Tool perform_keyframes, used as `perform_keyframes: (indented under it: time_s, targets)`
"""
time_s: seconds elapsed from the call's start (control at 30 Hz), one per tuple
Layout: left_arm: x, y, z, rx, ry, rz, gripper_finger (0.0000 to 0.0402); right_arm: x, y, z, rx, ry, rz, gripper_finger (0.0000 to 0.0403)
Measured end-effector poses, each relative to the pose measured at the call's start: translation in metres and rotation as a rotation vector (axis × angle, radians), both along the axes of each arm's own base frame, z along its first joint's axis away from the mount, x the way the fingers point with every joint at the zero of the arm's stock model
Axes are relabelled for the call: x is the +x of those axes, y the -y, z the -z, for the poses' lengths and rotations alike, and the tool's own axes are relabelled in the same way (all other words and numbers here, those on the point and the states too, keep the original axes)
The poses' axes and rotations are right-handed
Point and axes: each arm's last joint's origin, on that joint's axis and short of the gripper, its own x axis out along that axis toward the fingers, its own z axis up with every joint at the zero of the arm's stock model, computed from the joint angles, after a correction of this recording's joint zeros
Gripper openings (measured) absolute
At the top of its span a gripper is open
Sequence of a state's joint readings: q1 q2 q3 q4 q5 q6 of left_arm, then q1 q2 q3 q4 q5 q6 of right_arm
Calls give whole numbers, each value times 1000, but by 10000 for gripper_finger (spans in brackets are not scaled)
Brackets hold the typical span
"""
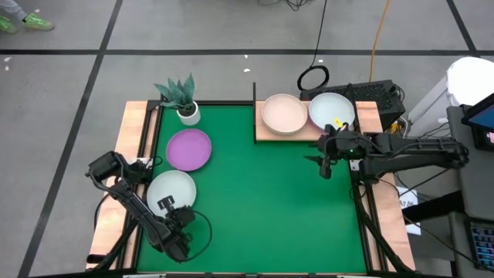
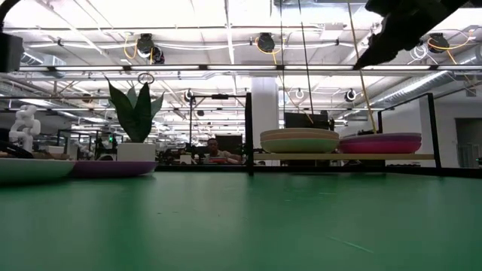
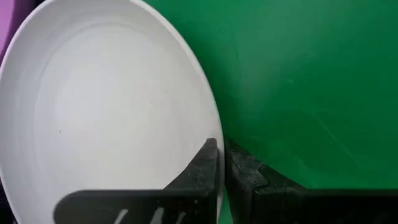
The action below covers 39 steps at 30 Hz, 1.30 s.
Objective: Place and stack plates onto a shelf
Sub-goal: Stack the light blue plate on the light orange plate on the shelf
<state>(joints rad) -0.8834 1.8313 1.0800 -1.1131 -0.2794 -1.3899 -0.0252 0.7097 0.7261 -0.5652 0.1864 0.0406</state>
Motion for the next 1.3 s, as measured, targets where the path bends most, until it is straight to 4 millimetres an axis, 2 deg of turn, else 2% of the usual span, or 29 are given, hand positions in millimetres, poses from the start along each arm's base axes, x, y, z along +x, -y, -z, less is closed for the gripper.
perform_keyframes:
  time_s: [0.13, 0.4, 0.57, 0.7, 0.87, 1.13, 1.3]
  targets:
    - [7, 0, -8, -16, -46, 57, 12, 3, -4, -4, 1, 51, -28, 173]
    - [30, 6, -47, -37, -73, 171, 10, 5, -10, -7, -3, 82, -72, 173]
    - [47, 11, -73, 1, -11, 352, 10, 5, -11, -7, -4, 81, -81, 173]
    - [67, 6, -95, 46, 25, 489, 10, 5, -11, -7, -5, 81, -79, 173]
    - [95, -17, -115, 104, 17, 611, 10, 4, -10, -6, -19, 71, -52, 173]
    - [140, -69, -131, 161, 0, 743, 10, -1, -9, 1, 8, -4, -2, 173]
    - [169, -100, -143, 214, 57, 841, 10, -3, -9, 4, 38, -42, 23, 173]
